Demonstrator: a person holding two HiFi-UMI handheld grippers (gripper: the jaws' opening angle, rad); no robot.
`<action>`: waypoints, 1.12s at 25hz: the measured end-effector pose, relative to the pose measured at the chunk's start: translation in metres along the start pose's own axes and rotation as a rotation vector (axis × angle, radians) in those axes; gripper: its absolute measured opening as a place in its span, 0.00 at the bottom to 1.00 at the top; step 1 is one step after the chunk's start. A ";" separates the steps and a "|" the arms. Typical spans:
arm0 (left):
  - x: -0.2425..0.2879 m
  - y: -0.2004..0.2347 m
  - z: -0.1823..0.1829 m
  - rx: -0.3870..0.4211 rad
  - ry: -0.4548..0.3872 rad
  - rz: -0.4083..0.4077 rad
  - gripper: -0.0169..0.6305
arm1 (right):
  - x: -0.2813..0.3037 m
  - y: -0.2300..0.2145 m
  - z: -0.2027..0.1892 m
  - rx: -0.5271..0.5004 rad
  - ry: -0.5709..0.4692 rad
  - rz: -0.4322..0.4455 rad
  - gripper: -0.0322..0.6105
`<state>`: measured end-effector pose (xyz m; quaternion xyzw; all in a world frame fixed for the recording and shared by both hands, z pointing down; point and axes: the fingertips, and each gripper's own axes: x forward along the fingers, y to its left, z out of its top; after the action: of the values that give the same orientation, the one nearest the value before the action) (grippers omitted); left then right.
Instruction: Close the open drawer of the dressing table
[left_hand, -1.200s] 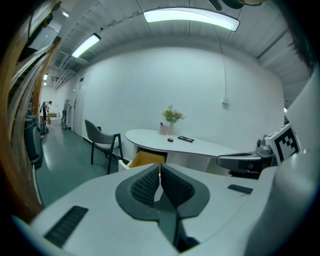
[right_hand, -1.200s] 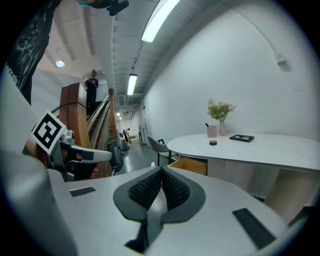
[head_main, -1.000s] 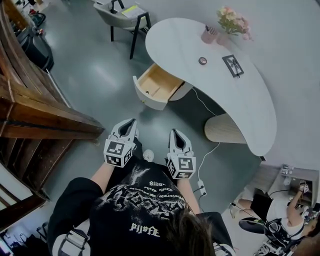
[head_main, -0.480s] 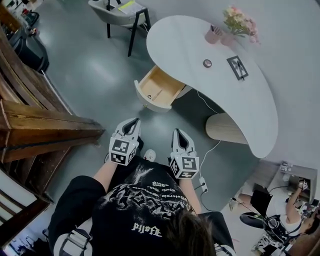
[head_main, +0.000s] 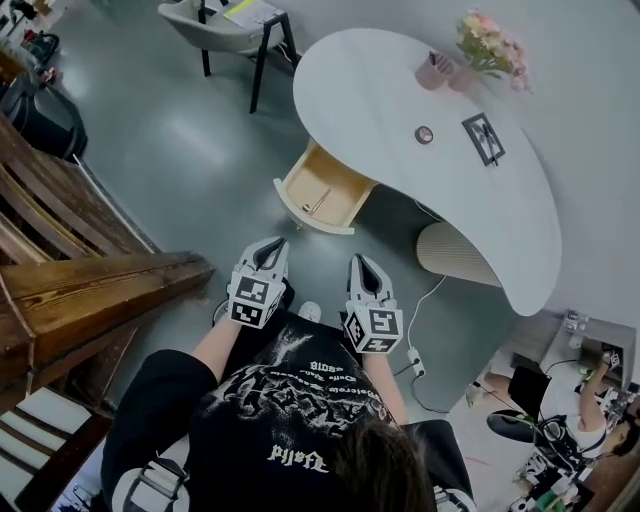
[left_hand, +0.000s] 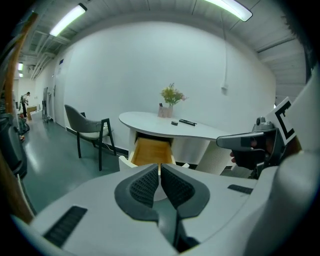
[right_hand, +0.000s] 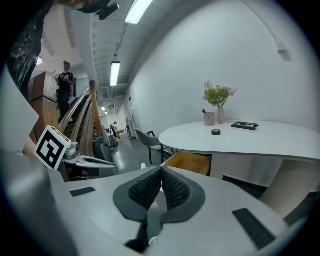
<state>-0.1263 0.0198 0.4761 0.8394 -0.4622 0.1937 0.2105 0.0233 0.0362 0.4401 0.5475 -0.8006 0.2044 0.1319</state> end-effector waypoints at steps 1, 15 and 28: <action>0.005 0.003 0.001 0.005 0.006 -0.009 0.07 | 0.006 0.001 0.002 0.000 0.004 -0.003 0.09; 0.046 0.040 -0.006 0.031 0.096 -0.098 0.07 | 0.044 0.001 0.008 0.020 0.033 -0.094 0.09; 0.078 0.020 -0.029 -0.038 0.177 -0.103 0.07 | 0.058 -0.009 -0.022 0.049 0.125 -0.021 0.09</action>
<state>-0.1081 -0.0283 0.5444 0.8374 -0.4017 0.2475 0.2760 0.0103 -0.0035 0.4866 0.5451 -0.7798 0.2565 0.1704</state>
